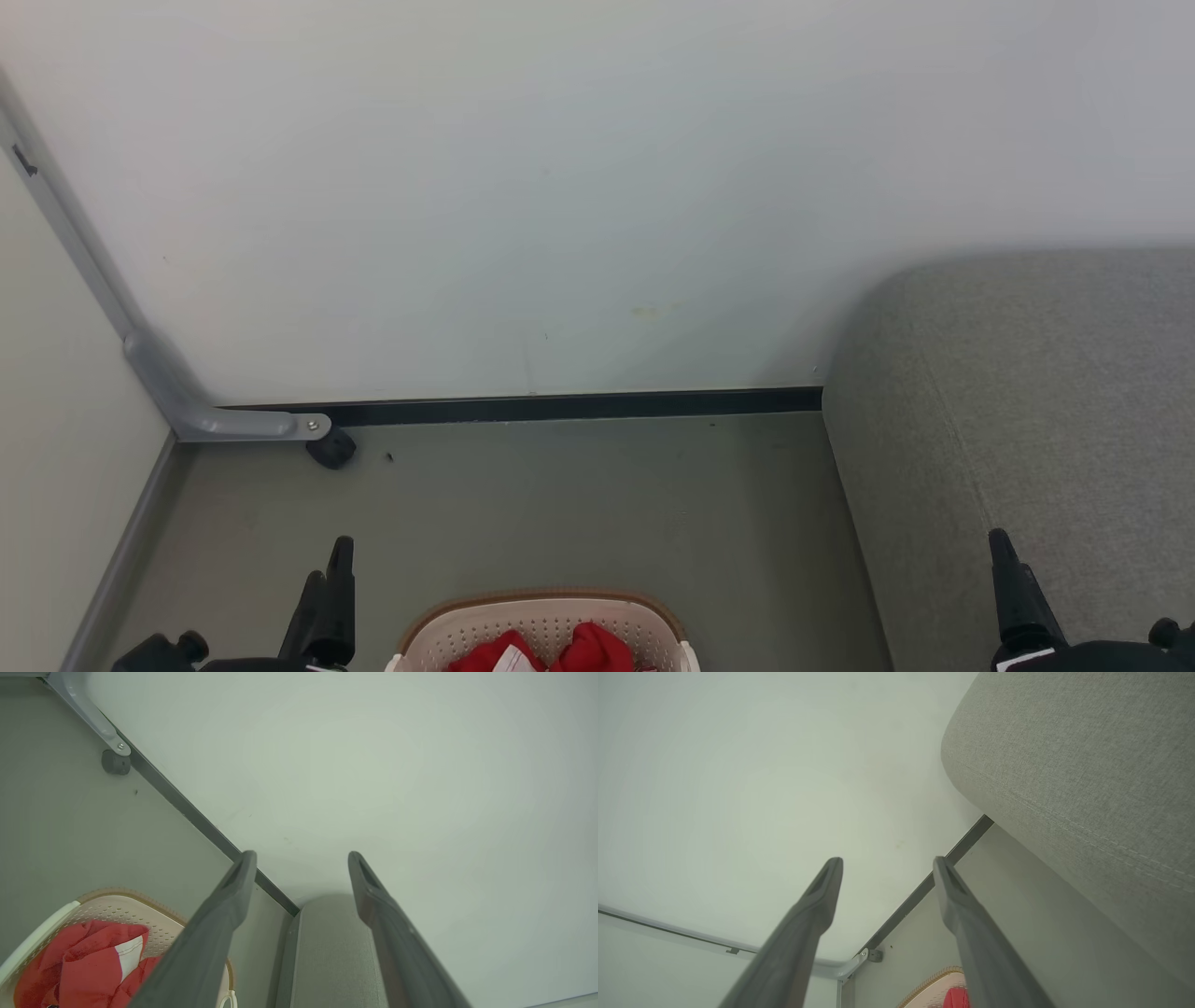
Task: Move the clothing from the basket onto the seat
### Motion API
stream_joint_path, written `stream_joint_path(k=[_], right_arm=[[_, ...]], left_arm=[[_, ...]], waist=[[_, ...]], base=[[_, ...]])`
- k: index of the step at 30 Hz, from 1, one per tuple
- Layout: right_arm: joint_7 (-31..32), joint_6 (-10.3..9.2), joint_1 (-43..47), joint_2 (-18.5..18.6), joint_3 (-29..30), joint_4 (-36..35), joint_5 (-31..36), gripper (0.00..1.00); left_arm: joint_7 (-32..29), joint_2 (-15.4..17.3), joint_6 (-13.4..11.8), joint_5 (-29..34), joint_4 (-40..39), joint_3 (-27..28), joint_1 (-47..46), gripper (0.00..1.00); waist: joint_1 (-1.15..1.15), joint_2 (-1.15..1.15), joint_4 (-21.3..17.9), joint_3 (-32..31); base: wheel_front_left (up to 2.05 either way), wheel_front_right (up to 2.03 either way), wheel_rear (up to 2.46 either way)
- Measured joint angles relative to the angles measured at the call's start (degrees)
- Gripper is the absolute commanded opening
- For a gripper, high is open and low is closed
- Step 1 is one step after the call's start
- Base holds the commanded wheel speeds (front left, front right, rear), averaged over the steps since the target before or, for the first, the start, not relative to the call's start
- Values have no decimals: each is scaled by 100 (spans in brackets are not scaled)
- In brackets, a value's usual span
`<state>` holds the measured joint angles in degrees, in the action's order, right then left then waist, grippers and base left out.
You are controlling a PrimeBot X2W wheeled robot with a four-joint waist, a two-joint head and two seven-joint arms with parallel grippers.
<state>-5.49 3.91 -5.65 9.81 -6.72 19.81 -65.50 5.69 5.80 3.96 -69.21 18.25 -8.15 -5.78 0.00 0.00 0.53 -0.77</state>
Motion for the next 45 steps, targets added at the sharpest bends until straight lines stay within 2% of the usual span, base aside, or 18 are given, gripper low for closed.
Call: stream_joint_path(k=[29,45], right_arm=[[-527,-543,-118,426,-1100,71,2717,100],[-825,-654,-218,541,-1486,148,3830,100]], left_arm=[[509,146,-605,2760,-16,-661,-120,100],[813,134,-826,3856,203,-795,-230,100]], waist=[[0,0,27,-77],[0,0,45,-114]], base=[[0,0,0],[0,0,0]])
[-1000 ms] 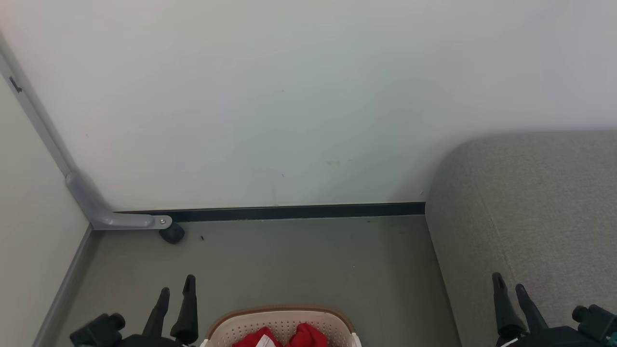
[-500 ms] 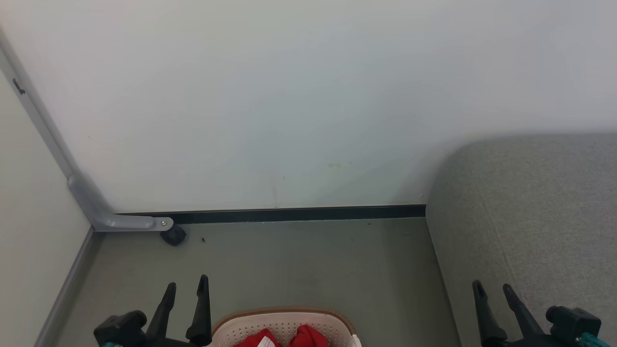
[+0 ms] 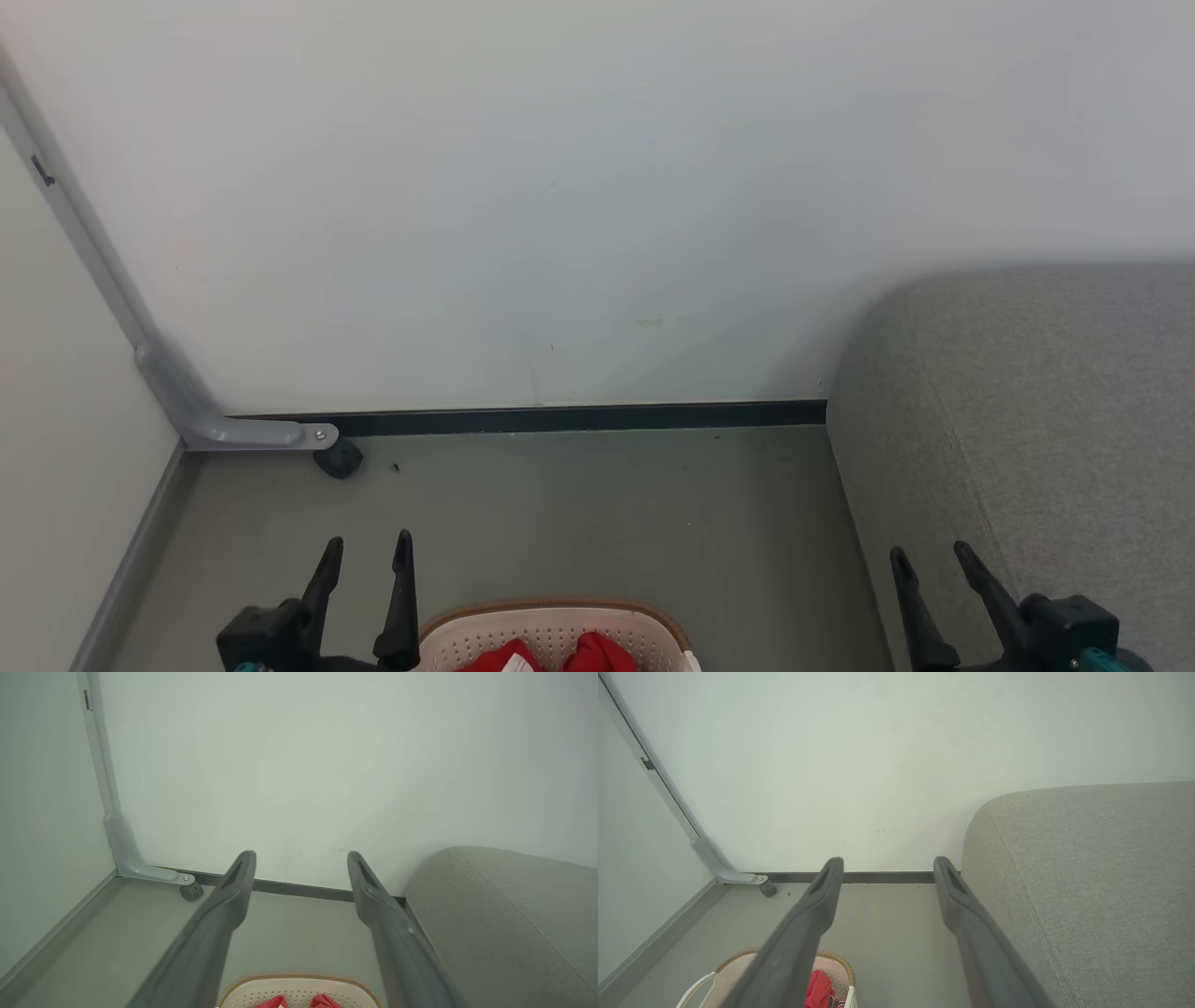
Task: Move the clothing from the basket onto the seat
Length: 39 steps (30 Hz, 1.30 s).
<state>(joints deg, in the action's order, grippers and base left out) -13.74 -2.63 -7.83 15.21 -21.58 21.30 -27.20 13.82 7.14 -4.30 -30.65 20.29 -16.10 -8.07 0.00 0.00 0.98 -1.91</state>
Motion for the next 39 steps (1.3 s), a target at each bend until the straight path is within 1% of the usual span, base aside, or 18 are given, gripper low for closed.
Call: stream_joint_path(k=[1,4,8,11,16,30,39], right_arm=[[-5,-38,-5,12,-19,8,77,100],[-48,-47,-14,35,-52,26,250,100],[-48,-48,-16,34,-38,63,252,100],[-48,-93,-16,33,-1,88,252,100],[-48,-115,-16,27,64,92,250,100],[-48,-141,-15,19,146,66,256,100],[-49,-140,-12,20,191,-74,308,100]], left_arm=[[14,-4,-29,49,15,-13,-2,100],[48,-15,-33,230,86,-52,-4,100],[48,-24,-32,231,194,-53,-6,100],[48,-42,-32,223,280,-45,-7,100],[48,-78,-32,207,364,-16,-8,100],[48,-136,-32,208,495,21,-32,100],[48,-170,-32,219,608,25,-87,100]], waist=[[0,0,2,-2],[0,0,8,-1],[0,0,13,4],[0,0,17,5],[0,0,20,5],[0,0,17,38],[0,0,18,100]], base=[[0,0,0],[0,0,0],[0,0,0],[0,0,0],[0,0,0],[0,0,0],[0,0,0]])
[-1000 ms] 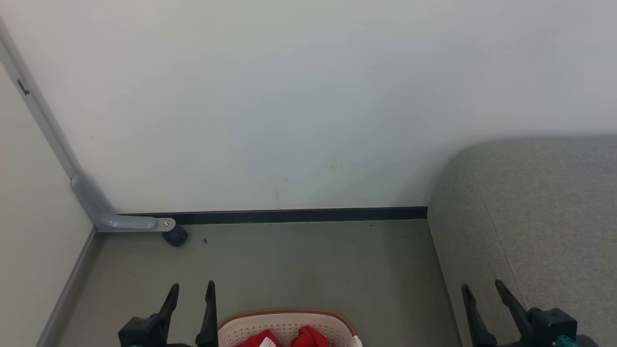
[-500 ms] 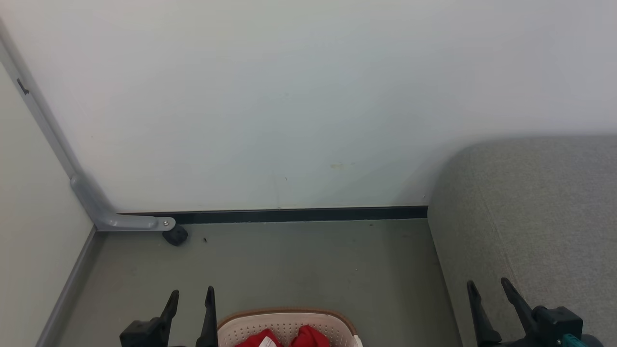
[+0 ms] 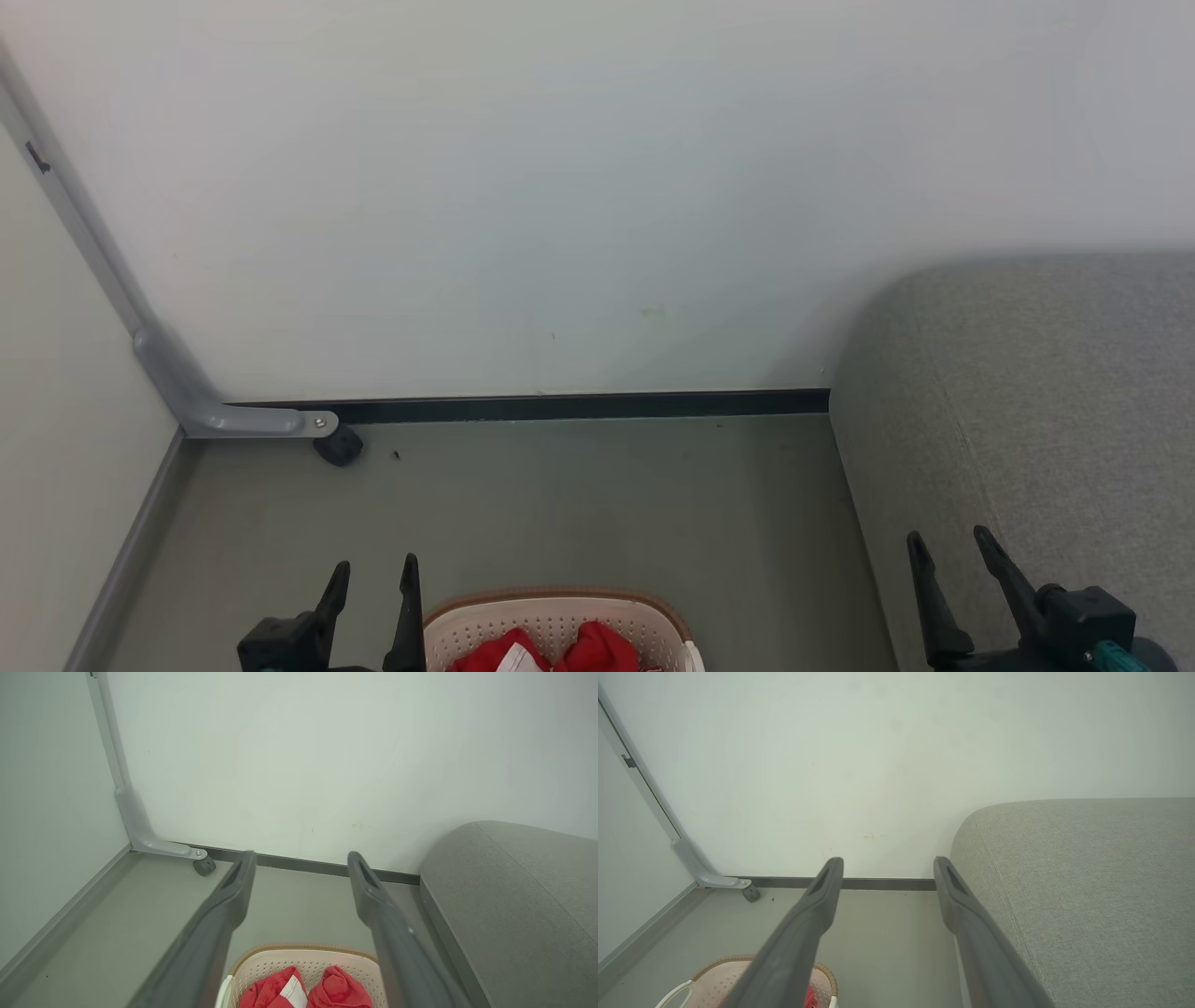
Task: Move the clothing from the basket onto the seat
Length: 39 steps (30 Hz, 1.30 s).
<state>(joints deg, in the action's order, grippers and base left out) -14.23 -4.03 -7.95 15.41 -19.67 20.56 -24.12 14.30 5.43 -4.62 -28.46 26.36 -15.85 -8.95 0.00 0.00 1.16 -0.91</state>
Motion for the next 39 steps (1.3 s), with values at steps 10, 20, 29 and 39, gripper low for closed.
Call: stream_joint_path(k=[10,20,29,39], right_arm=[[-3,0,-194,20,63,-397,126,100],[-4,0,-616,108,172,-767,196,100],[-5,5,-1051,129,225,-1167,253,100],[-7,34,-1654,38,193,-1660,276,100]], left_arm=[[0,-120,-22,5,319,-198,-31,100],[-66,-221,-15,26,773,-471,-516,100],[-220,-280,-21,29,1367,-680,-1000,100],[-445,-310,-62,-151,1931,-1050,-1652,100]], waist=[[0,0,-103,386],[1,0,-238,979],[1,1,-430,1692],[2,1,-720,2611]], base=[[0,0,0],[0,0,0],[0,0,0],[0,0,0]])
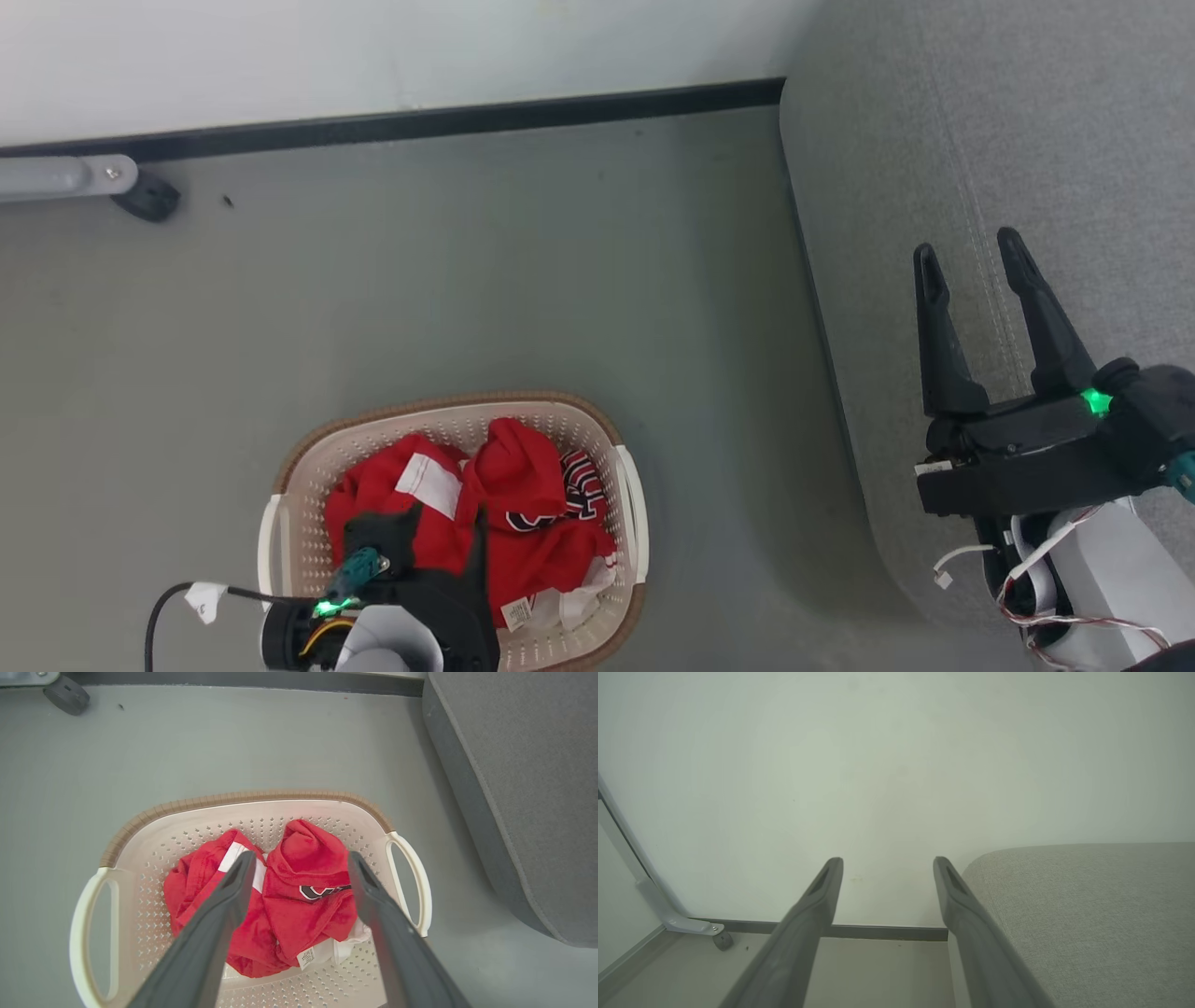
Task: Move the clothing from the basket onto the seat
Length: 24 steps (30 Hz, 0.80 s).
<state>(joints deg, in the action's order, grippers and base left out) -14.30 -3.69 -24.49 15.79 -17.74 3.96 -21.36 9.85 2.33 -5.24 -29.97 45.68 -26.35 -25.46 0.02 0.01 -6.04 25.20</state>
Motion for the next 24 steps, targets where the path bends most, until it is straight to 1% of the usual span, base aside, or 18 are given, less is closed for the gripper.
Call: stream_joint_path(k=[4,9,13,15,21,24], right_arm=[[-7,10,-198,-25,19,-189,0,100],[-40,10,-414,-30,74,-439,15,100],[-41,10,-534,-59,87,-654,21,100],[-41,10,-627,-71,102,-776,22,100],[-42,10,-820,-80,215,-1074,23,100],[-41,9,-871,-101,233,-1098,24,100]], left_arm=[[-116,-9,-30,-247,86,-207,-261,100],[-272,-8,-32,-312,264,-366,-653,100],[-431,-8,-41,-481,436,-382,-978,100],[-524,-9,-81,-504,563,-377,-1143,100],[-815,-8,-81,-569,913,-352,-1627,100],[-900,-4,-81,-566,1107,-345,-1839,100]], waist=[[0,0,-107,340],[-1,0,-243,769],[0,0,-360,1113],[0,0,-419,1282],[-1,1,-596,1800],[-1,0,-677,2047]], base=[[0,0,0],[0,0,0],[0,0,0],[0,0,0],[0,0,0],[0,0,0]])
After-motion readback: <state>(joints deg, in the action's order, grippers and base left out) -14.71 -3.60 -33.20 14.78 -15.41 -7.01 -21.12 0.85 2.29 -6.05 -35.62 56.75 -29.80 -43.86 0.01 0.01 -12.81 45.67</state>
